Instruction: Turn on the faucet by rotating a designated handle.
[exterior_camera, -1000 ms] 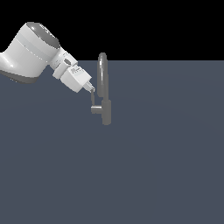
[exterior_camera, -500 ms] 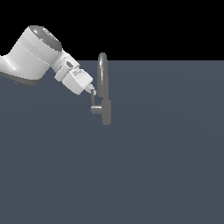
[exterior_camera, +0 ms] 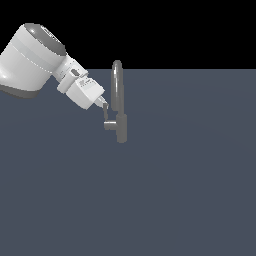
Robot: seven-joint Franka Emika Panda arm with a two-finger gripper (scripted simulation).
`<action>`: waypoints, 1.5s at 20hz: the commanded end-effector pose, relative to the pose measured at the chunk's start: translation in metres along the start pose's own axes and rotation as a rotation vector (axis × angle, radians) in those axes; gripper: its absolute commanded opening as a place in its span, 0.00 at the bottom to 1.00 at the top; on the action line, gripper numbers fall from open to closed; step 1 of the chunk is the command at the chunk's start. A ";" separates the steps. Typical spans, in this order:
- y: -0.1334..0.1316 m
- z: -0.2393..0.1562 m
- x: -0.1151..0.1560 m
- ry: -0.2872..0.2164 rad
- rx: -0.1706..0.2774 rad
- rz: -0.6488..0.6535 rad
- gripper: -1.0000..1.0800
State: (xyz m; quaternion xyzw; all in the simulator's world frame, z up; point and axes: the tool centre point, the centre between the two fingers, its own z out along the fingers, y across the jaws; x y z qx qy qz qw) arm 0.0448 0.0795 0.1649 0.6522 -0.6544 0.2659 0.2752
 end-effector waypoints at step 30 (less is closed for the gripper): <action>0.071 0.028 -0.027 0.001 0.000 0.004 0.00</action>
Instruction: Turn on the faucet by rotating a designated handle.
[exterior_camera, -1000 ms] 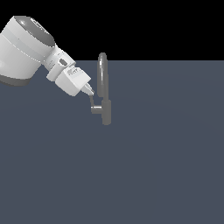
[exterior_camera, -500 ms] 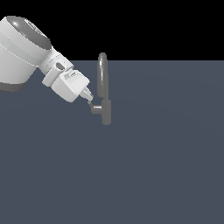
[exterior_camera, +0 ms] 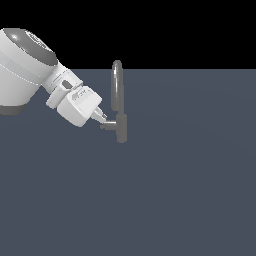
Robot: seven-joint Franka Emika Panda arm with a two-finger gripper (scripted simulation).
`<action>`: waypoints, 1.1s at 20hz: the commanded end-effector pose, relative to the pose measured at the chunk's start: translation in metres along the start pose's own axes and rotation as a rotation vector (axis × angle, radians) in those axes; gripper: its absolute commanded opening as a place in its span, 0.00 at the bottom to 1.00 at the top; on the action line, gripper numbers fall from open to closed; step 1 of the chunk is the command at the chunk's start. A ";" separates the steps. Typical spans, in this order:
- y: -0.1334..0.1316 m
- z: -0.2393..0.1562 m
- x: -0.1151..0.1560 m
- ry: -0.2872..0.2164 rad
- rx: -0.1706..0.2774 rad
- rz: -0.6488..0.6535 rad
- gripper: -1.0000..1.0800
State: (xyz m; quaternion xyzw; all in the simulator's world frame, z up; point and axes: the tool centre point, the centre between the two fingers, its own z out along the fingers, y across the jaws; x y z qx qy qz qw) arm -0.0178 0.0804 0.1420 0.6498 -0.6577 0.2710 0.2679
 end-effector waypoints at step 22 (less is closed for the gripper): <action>-0.003 0.047 -0.046 0.008 0.012 0.014 0.00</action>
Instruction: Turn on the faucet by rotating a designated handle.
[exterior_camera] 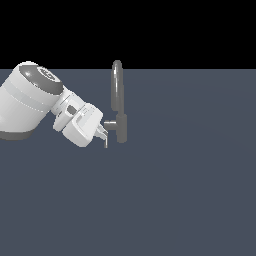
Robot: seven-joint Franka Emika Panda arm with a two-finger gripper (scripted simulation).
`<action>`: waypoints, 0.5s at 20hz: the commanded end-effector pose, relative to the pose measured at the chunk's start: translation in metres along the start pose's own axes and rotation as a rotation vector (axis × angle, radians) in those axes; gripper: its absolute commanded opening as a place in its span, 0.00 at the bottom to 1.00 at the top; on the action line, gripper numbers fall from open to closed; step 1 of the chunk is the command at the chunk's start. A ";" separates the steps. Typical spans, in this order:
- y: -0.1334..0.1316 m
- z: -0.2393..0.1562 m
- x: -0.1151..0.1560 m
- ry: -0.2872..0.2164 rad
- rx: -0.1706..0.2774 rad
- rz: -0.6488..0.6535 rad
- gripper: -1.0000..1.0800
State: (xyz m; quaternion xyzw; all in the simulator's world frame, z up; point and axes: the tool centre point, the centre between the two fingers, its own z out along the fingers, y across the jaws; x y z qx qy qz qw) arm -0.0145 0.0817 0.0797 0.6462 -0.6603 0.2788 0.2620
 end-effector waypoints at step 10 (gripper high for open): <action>-0.019 0.029 -0.025 0.002 -0.024 -0.019 0.00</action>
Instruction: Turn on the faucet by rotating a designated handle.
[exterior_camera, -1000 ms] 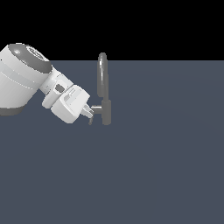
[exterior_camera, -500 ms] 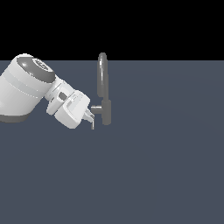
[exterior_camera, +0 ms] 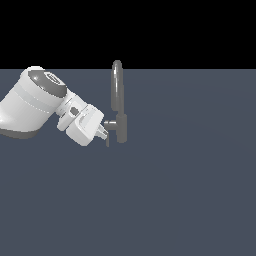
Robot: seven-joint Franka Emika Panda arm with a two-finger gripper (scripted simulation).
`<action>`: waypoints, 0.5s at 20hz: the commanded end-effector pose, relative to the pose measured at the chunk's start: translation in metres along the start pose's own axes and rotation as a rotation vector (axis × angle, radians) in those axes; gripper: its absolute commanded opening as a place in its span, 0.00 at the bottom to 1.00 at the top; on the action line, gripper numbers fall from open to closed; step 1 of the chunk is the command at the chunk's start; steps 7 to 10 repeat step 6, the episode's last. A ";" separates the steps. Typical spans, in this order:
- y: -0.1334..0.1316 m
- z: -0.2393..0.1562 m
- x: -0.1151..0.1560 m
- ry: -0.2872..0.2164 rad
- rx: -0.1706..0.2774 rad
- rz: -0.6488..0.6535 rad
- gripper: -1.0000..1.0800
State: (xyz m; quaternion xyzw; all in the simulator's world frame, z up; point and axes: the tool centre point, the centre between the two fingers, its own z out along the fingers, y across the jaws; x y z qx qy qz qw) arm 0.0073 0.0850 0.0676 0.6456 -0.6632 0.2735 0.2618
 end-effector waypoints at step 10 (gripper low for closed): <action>-0.006 0.035 -0.025 0.009 -0.025 -0.029 0.00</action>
